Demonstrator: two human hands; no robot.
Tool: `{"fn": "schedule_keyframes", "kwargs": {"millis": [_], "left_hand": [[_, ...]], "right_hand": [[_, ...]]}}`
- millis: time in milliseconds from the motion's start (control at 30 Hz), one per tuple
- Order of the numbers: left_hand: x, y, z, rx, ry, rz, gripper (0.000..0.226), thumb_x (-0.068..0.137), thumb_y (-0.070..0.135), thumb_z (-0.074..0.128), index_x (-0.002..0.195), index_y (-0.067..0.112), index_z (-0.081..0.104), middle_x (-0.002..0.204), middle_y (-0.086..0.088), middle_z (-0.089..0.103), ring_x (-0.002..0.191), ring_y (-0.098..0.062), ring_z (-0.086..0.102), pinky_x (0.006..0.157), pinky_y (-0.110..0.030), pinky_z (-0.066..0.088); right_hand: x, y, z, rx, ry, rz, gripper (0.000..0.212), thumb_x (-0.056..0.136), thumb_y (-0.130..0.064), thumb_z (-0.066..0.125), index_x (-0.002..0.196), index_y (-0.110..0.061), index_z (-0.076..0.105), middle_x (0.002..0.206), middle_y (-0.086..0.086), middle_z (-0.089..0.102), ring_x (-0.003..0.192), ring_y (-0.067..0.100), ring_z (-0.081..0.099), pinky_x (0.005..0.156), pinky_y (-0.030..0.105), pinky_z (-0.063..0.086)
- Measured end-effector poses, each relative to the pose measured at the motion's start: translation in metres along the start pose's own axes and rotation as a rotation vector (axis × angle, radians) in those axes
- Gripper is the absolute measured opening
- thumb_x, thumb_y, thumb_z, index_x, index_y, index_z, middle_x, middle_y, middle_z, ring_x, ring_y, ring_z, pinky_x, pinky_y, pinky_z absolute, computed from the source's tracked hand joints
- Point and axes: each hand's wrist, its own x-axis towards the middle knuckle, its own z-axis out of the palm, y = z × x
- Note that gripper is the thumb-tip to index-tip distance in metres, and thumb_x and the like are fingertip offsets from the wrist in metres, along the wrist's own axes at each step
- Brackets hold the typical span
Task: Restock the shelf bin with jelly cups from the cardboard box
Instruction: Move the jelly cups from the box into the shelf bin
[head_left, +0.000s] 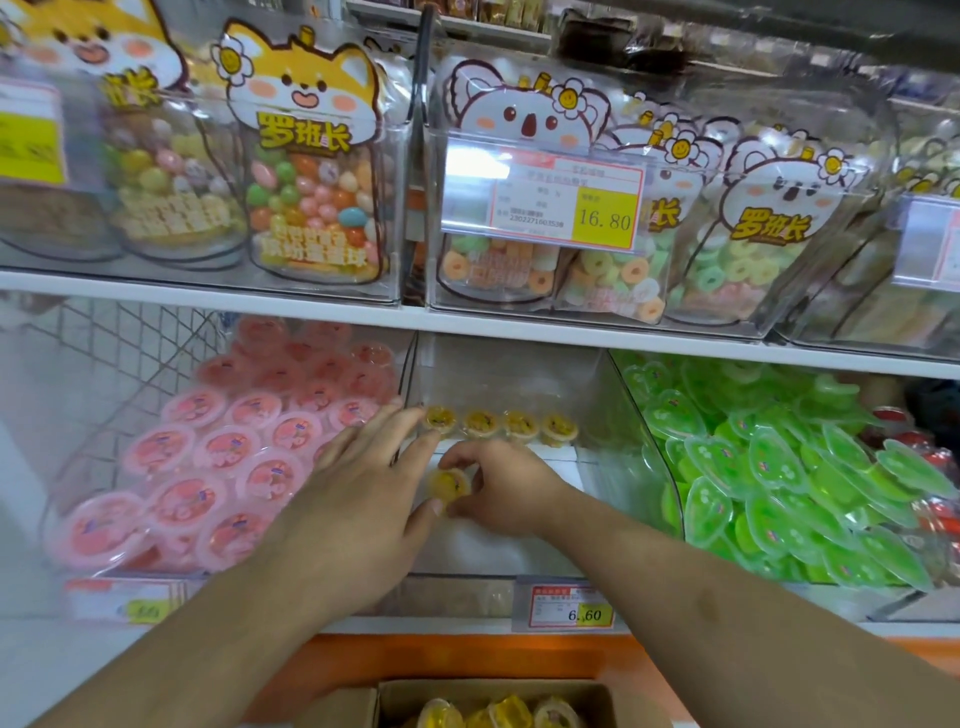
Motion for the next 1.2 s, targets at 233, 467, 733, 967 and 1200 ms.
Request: {"fn": "schedule_keyframes", "kwargs": {"millis": [233,467,733,967,1200], "left_hand": [[0.001,0.001,-0.002,-0.032,-0.009,0.01,0.066,0.105,0.05,0.042,0.163,0.027,0.021,0.172,0.004,0.003,0.159,-0.013,-0.012,0.128,-0.038,0.005],[0.001,0.0,0.0,-0.029,-0.015,0.014,0.065,0.104,0.049,0.044,0.163,0.028,0.024,0.171,0.004,0.005,0.159,-0.015,-0.01,0.128,-0.04,0.006],[0.002,0.005,-0.005,0.019,-0.059,-0.019,0.069,0.106,0.049,0.042,0.165,0.028,0.012,0.172,0.006,-0.008,0.157,-0.014,-0.02,0.128,-0.038,-0.002],[0.001,0.005,-0.005,0.009,-0.048,-0.012,0.069,0.105,0.047,0.044,0.164,0.029,0.015,0.172,0.005,-0.006,0.158,-0.014,-0.019,0.128,-0.038,0.0],[0.0,0.006,-0.006,0.012,-0.05,-0.014,0.068,0.105,0.048,0.043,0.164,0.028,0.015,0.172,0.005,-0.006,0.158,-0.014,-0.018,0.127,-0.037,-0.001]], "right_hand": [[0.008,-0.003,0.003,-0.167,0.104,-0.103,0.036,0.088,-0.032,0.075,0.124,-0.035,0.073,0.129,-0.008,0.066,0.123,0.019,0.061,0.1,0.041,0.054],[-0.015,0.007,-0.004,-0.252,-0.121,-0.138,0.055,0.105,-0.047,0.051,0.159,-0.042,0.038,0.168,-0.022,0.026,0.155,0.005,0.023,0.128,0.032,0.02],[0.002,0.007,0.005,-0.22,-0.131,-0.143,0.067,0.104,-0.046,0.053,0.164,-0.034,0.027,0.172,-0.016,0.016,0.158,0.008,0.014,0.129,0.033,0.015],[0.005,0.012,0.008,-0.21,-0.116,-0.16,0.071,0.098,-0.05,0.06,0.162,-0.036,0.032,0.17,-0.017,0.023,0.157,0.008,0.021,0.128,0.037,0.022],[0.007,0.014,0.008,-0.176,-0.125,-0.167,0.084,0.094,-0.047,0.064,0.164,-0.041,0.018,0.172,-0.02,0.013,0.157,0.01,0.018,0.126,0.04,0.027]]}}
